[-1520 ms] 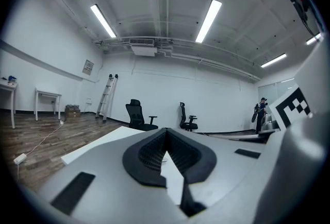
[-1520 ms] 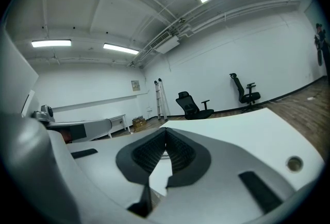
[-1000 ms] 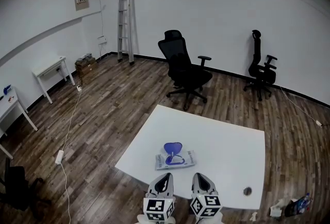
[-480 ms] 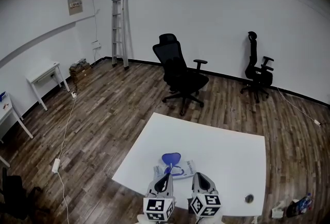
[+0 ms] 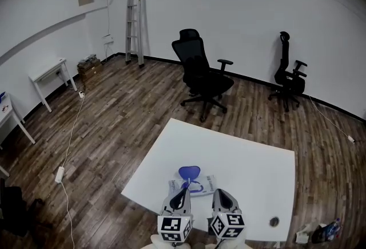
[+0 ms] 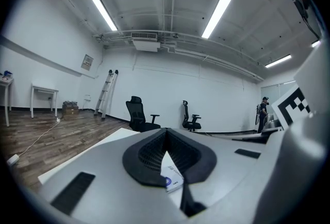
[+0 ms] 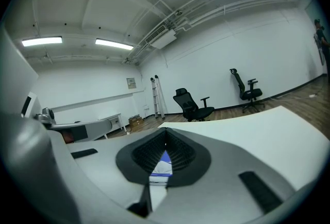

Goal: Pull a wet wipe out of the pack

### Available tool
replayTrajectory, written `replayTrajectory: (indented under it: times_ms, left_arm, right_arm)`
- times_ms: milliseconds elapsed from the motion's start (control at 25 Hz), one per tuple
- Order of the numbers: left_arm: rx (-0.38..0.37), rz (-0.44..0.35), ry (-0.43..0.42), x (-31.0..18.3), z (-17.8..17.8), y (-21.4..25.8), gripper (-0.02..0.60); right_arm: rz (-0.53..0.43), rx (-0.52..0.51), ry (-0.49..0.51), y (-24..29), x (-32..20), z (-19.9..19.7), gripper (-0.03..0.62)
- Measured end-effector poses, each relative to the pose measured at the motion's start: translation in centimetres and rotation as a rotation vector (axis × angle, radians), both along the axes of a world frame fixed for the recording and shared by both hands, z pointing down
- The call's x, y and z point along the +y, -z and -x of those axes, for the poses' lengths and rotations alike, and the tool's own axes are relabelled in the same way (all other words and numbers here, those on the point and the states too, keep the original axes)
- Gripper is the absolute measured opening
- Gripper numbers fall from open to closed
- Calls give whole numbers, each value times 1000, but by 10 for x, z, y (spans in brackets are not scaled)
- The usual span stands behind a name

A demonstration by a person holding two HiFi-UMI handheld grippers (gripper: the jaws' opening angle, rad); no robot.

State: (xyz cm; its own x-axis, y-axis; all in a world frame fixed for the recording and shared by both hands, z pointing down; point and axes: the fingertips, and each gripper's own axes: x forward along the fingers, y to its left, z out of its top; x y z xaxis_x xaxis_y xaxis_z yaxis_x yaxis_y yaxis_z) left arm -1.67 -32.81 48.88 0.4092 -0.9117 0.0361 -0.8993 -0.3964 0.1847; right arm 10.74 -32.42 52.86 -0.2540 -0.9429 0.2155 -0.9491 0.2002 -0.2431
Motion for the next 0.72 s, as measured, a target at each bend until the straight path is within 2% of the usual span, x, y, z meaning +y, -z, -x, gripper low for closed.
replayTrajectory:
  times_ms: [240, 440, 720]
  left_arm:
    - [-13, 36, 28, 9, 4, -6, -2]
    - [-12, 79, 76, 8, 15, -17, -2]
    - [-34, 114, 95, 11, 23, -28, -2]
  right_arm:
    - [40, -7, 48, -10, 0, 6, 8]
    - [89, -16, 137, -30, -6, 22, 8]
    - [152, 2, 235, -55, -25, 43, 9]
